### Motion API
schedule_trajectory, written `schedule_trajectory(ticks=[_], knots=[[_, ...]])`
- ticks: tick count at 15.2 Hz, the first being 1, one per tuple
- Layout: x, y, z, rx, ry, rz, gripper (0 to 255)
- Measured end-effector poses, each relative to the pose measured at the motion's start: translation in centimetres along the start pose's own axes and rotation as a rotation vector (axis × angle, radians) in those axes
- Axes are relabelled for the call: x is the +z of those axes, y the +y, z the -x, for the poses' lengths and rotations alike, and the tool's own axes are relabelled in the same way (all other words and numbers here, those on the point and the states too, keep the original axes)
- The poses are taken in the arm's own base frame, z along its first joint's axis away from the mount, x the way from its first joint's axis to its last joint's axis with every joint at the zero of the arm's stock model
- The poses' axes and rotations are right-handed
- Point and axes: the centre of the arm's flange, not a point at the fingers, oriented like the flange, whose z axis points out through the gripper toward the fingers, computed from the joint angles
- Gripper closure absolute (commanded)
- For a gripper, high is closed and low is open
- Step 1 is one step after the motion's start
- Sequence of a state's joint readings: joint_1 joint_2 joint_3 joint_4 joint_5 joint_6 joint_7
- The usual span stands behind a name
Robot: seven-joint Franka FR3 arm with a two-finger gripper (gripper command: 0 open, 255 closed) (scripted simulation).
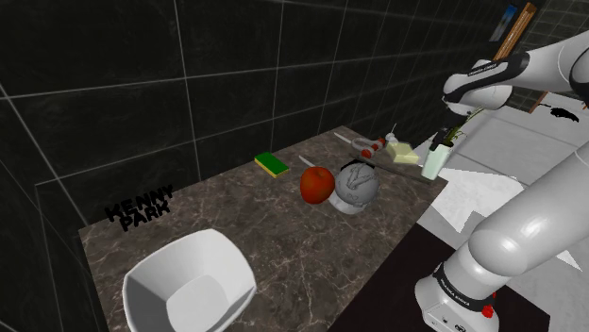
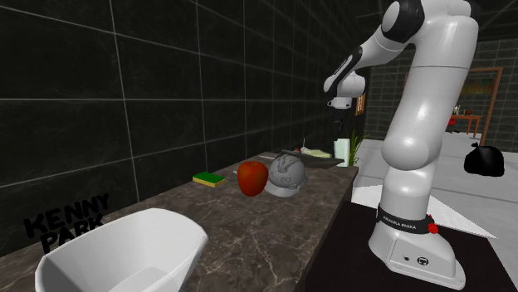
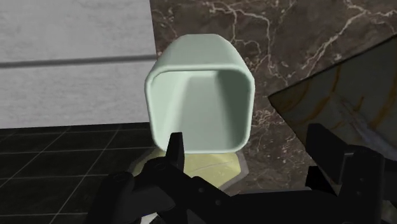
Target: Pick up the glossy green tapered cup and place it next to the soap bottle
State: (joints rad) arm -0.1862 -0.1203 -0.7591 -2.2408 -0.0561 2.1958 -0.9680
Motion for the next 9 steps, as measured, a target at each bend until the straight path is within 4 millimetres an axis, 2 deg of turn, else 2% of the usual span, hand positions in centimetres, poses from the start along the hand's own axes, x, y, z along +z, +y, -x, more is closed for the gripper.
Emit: schedule_trajectory(ticks=[2, 3, 9], knots=[[-2.4, -0.1, 0.1, 0.0, 0.001, 0.0, 0], [-2.9, -0.1, 0.1, 0.0, 0.0, 0.0, 0], [-3.5, -0.1, 0.1, 0.0, -0.001, 0.0, 0]])
